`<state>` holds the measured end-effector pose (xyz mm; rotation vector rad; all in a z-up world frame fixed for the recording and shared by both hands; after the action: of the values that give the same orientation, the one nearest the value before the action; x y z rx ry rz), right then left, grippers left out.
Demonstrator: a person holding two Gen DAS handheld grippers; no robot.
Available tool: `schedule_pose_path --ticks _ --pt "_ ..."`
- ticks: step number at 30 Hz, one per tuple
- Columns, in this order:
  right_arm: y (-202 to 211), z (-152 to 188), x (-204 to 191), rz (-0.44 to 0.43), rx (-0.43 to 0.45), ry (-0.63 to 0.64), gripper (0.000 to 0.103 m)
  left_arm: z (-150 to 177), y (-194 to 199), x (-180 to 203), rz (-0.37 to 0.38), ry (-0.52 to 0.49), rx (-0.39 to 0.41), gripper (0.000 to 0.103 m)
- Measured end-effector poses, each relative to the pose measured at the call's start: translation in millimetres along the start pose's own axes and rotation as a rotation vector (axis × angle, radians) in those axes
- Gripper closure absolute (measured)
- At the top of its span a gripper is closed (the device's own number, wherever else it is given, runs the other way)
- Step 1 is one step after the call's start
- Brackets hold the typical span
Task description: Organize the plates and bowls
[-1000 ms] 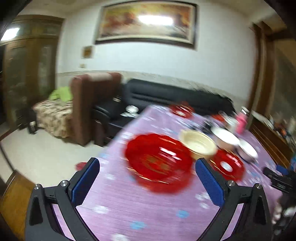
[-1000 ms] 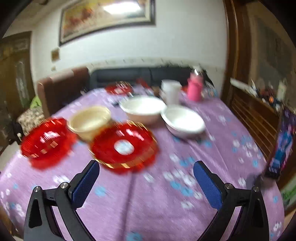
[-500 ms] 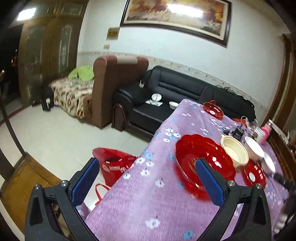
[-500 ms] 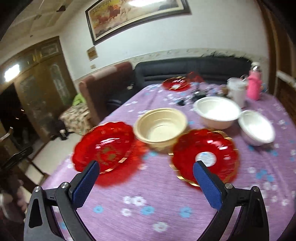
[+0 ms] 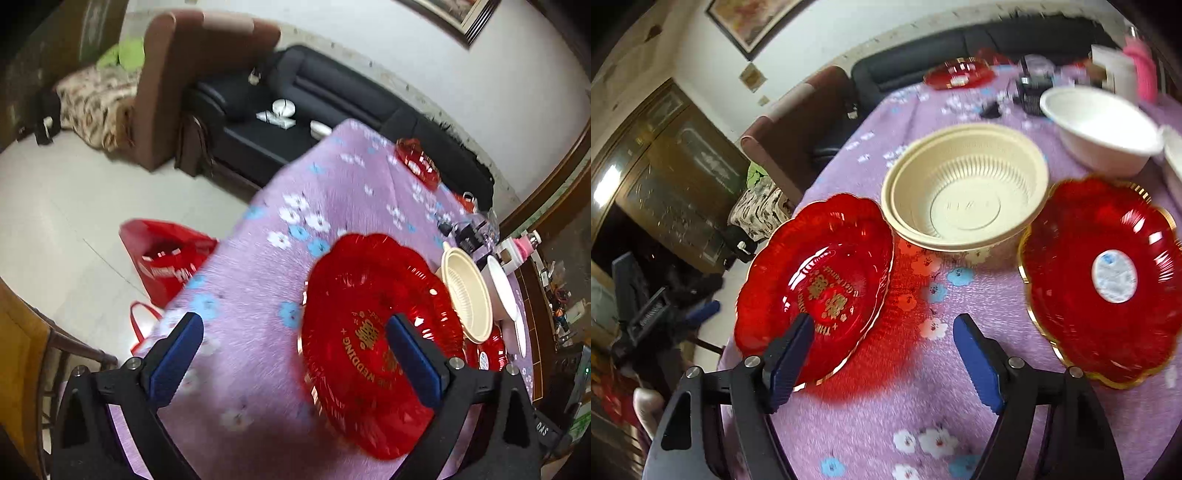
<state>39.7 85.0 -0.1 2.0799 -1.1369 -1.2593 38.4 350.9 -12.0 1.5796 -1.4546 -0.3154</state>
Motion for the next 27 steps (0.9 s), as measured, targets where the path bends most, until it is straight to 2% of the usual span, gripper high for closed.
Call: schedule_pose_path --ticks 4,6,9,12,13,14,16,18,22,27 --pt "-20 -4 1 -0.002 -0.026 -0.019 0.022 -3 -25 8 -0.020 -0.016 -0.032 0.003" --pt "-29 -6 1 -0.002 -0.037 -0.021 0.023 -6 -34 9 -0.059 -0.033 -0.034 0.003" --pt "-45 -7 0 0.005 -0.058 -0.016 0.028 -9 -43 9 -0.085 -0.038 -0.044 0.009" --pt "-59 -7 -1 0.019 -0.075 -0.003 0.035 -13 -44 12 -0.097 -0.075 -0.041 0.042" --pt "-60 -8 -2 0.024 -0.071 0.003 0.039 -13 -45 14 -0.108 -0.090 -0.046 0.064" --pt "-61 -9 -5 0.024 -0.072 0.015 0.042 -12 -46 15 -0.113 -0.100 -0.054 0.076" --pt "-63 -9 -7 0.008 -0.082 0.012 0.063 -10 -47 18 -0.110 -0.113 -0.066 0.082" --pt "-69 -10 -9 -0.005 -0.097 0.007 0.072 -10 -46 19 -0.125 -0.119 -0.060 0.082" --pt "-70 -9 -9 0.014 -0.088 0.020 0.080 -9 -41 17 -0.131 -0.107 -0.053 0.082" --pt "-56 -6 -18 0.000 -0.066 0.056 0.083 -7 -18 18 -0.115 -0.101 -0.019 0.082"
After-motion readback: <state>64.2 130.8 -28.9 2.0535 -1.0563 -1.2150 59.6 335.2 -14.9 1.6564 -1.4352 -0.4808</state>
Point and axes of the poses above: each gripper's, at about its wrist camera, not at the fingertips, and y roughly against the way its jaws point, x to its right, z to its underside, the point moved 8 cm from there along -y, roughly the way its jaws point, and after that the axes turned 1 degree about x, right-handed, at the moved point
